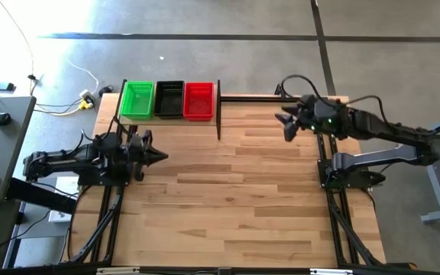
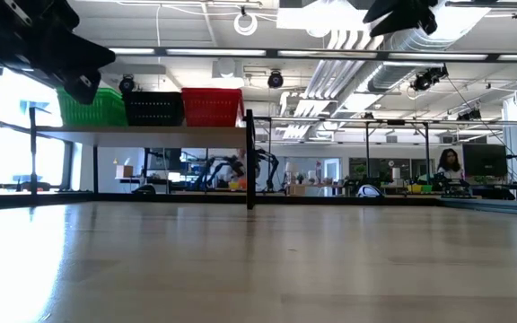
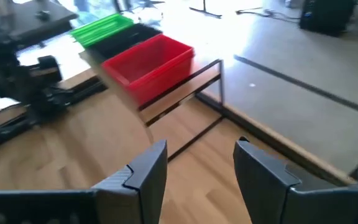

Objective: Stack baskets on shelf by color
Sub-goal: Return to Home Position

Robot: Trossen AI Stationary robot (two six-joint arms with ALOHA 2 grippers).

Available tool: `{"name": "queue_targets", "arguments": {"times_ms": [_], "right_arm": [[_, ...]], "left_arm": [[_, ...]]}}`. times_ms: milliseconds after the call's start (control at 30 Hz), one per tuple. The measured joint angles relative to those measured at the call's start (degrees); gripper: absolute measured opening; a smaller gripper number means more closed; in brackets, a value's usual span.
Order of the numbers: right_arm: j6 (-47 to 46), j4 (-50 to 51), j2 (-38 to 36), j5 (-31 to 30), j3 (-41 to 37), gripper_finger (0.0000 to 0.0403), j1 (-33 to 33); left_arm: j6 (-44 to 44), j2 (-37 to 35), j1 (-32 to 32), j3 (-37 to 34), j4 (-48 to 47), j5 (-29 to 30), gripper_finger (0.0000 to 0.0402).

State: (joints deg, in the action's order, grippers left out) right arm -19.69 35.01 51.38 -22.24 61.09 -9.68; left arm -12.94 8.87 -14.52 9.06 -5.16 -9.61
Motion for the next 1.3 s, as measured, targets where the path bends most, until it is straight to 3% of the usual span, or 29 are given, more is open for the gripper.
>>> {"name": "queue_targets", "arguments": {"times_ms": [500, 1033, 1300], "right_arm": [[-1.3, -11.9, -14.9, -4.2, -22.6, 0.0169, 12.3], [-1.2, -25.4, -31.1, -4.2, -45.0, 0.0169, 15.8], [-2.4, -26.5, -38.4, -4.2, -53.1, 0.0169, 15.9]], "left_arm": [[-4.9, 0.0, 2.6, 0.0, -1.3, -1.4, 0.0], [-4.9, 0.0, 2.6, 0.0, -4.9, -1.3, 0.0], [-2.7, -0.5, 2.6, 0.0, -3.7, -1.0, 0.0]]}}
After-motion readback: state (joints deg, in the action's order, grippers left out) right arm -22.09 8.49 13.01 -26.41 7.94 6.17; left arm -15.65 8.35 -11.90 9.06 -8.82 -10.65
